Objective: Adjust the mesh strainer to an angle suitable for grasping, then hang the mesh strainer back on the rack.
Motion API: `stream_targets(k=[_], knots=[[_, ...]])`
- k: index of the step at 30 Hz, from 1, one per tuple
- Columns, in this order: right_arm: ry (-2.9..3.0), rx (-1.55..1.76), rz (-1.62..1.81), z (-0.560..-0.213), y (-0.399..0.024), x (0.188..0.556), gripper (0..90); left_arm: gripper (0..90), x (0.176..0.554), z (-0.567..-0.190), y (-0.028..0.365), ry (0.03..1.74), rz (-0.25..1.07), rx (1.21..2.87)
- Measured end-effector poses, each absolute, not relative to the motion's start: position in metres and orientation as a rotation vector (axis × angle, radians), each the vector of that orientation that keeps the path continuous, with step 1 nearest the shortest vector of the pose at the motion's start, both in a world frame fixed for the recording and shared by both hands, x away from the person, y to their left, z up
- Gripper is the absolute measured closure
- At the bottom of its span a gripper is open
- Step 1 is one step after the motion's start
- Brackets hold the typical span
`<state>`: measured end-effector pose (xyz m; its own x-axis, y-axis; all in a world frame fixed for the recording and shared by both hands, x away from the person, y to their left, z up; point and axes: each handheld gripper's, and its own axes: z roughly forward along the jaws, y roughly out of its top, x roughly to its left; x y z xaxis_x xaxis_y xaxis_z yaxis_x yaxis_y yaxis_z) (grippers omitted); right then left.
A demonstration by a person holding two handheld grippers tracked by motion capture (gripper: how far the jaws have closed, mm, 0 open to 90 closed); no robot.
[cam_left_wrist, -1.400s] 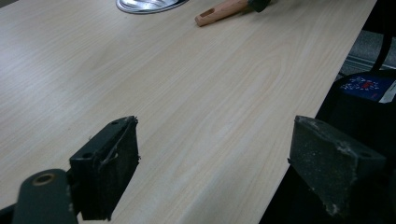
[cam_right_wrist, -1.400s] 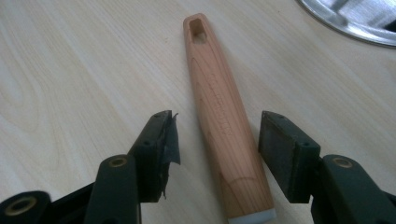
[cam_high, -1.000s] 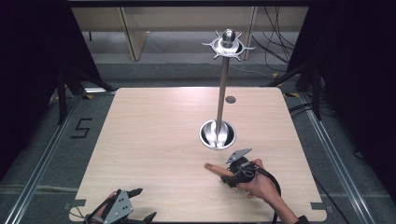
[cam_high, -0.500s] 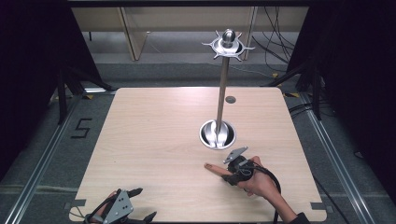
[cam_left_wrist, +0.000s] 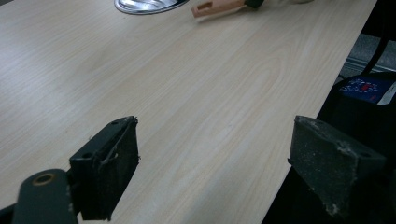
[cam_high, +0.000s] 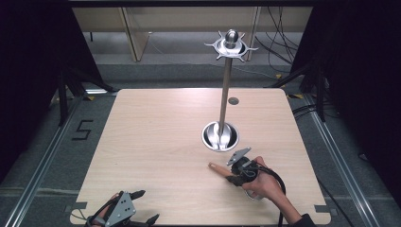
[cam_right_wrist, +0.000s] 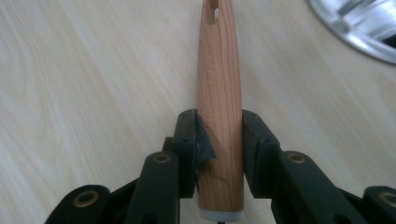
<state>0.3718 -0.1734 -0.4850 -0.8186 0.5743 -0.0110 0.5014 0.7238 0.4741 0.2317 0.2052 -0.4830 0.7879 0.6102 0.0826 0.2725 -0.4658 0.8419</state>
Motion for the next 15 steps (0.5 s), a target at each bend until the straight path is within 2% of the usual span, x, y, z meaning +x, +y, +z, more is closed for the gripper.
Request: stream_targets(k=[6,7,15], knots=[[2.669,0.920,0.859,-0.477,-0.186,0.373,70.8,15.1,0.235,-0.482,0.207,0.624,0.466,2.088],[2.686,0.928,0.872,-0.475,-0.188,0.373,70.8,15.0,0.233,-0.483,0.205,0.664,0.446,2.054],[2.626,0.954,0.915,-0.472,-0.193,0.372,70.9,15.1,0.231,-0.481,0.206,0.651,0.473,2.066]])
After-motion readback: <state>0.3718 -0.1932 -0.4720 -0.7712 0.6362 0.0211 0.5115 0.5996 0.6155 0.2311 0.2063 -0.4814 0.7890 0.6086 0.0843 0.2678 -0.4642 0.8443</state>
